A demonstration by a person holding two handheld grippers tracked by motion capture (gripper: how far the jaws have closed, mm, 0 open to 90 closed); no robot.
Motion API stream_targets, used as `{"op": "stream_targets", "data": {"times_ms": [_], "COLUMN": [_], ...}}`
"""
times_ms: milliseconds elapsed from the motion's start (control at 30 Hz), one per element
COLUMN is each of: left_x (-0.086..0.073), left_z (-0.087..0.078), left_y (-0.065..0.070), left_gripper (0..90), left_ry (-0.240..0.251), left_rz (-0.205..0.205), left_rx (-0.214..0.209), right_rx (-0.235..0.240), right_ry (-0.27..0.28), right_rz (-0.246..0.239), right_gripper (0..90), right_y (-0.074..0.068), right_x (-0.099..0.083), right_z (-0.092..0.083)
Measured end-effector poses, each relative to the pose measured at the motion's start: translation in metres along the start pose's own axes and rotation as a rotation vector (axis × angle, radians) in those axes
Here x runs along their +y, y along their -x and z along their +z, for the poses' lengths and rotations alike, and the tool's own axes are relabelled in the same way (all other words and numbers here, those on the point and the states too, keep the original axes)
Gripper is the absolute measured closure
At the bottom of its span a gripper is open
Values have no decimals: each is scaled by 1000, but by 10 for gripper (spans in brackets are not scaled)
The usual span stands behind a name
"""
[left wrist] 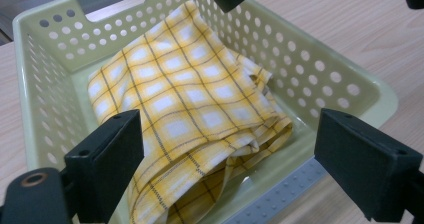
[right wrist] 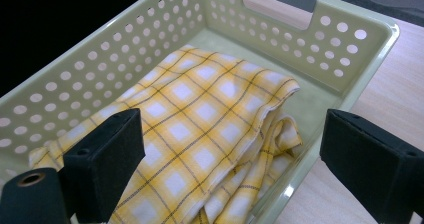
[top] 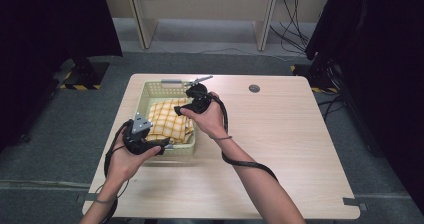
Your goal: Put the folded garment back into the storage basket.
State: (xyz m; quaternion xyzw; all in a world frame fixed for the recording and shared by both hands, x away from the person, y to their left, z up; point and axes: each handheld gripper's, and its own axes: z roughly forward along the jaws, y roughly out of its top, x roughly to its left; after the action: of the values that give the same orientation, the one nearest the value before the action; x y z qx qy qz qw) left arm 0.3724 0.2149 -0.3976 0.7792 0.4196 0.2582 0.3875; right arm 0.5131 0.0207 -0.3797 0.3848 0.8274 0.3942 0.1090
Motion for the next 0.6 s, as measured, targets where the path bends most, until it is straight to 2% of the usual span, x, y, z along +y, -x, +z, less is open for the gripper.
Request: {"op": "stream_targets", "data": {"times_ms": [600], "left_x": [-1], "left_z": [-10], "left_y": [15], "left_gripper": [125], "left_ry": [96], "left_rz": [-4], "left_rx": [10], "right_rx": [3], "right_ry": [28], "right_rz": [-17], "right_gripper": [113], "right_y": [1], "right_x": [-11], "right_z": [-22]}}
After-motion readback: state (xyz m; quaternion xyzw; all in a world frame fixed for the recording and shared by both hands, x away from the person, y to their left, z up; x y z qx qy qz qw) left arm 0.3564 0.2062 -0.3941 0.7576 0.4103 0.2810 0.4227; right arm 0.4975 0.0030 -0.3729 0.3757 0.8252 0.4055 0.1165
